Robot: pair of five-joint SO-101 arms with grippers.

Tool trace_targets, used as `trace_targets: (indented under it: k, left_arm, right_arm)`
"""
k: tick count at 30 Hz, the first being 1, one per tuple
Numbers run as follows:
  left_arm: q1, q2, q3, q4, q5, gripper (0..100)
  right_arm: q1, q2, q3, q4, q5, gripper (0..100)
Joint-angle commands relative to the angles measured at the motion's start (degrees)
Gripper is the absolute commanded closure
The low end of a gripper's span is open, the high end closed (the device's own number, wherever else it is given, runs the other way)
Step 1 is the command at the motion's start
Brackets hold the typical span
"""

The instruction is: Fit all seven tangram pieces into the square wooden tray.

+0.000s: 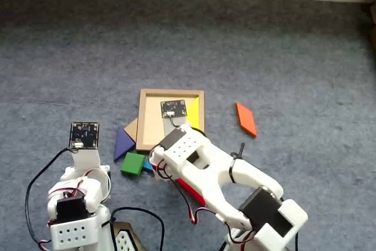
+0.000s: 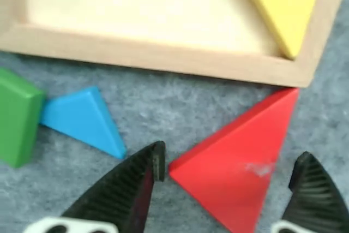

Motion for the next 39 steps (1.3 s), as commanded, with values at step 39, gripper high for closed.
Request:
trace_targets:
  k: [39]
  left_arm:
    - [-0.7,-1.7,1.2,0.3,-0.1,97]
  right_arm:
    - [-0.4,-0.8,-7.3,13.6,6.2,81.7]
